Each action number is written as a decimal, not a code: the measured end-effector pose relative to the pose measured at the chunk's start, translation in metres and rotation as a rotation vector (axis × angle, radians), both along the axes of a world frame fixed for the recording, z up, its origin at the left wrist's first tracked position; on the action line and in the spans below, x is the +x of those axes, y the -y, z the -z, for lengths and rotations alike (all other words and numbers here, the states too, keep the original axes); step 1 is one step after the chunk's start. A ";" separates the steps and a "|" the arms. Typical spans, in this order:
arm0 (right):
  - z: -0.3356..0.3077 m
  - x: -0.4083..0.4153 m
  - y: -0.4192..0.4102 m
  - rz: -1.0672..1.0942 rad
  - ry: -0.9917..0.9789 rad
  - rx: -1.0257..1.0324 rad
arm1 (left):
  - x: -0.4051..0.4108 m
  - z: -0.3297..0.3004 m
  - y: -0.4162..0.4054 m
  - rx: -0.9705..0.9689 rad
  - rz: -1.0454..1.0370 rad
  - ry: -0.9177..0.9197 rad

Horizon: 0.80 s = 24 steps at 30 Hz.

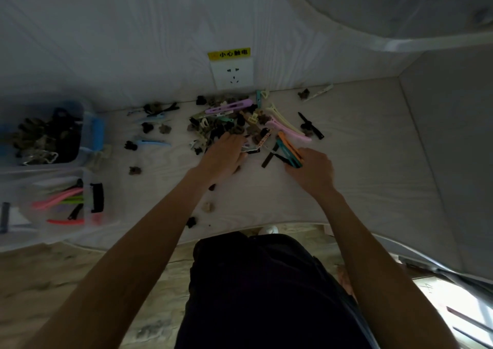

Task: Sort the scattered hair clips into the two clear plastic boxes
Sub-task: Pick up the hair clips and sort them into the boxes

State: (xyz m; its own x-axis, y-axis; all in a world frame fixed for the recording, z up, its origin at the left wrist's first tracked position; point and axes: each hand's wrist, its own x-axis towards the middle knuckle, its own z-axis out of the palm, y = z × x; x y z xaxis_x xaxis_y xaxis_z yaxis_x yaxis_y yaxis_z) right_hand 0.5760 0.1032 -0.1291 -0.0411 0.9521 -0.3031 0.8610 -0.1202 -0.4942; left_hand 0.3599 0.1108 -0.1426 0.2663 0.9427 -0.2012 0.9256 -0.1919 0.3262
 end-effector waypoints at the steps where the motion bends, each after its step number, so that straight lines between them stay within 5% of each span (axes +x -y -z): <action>1: -0.001 -0.003 0.001 0.006 -0.023 -0.008 | -0.003 -0.003 0.002 -0.005 -0.015 0.022; 12: -0.021 -0.087 0.026 0.044 -0.475 -0.228 | -0.079 -0.046 0.073 -0.027 -0.510 0.452; 16: -0.029 -0.141 0.032 0.023 -0.585 -0.275 | -0.136 -0.067 0.104 -0.007 -0.625 0.366; 24: -0.054 -0.267 0.047 -0.351 -0.584 -0.230 | -0.260 -0.066 0.167 -0.051 -0.570 0.049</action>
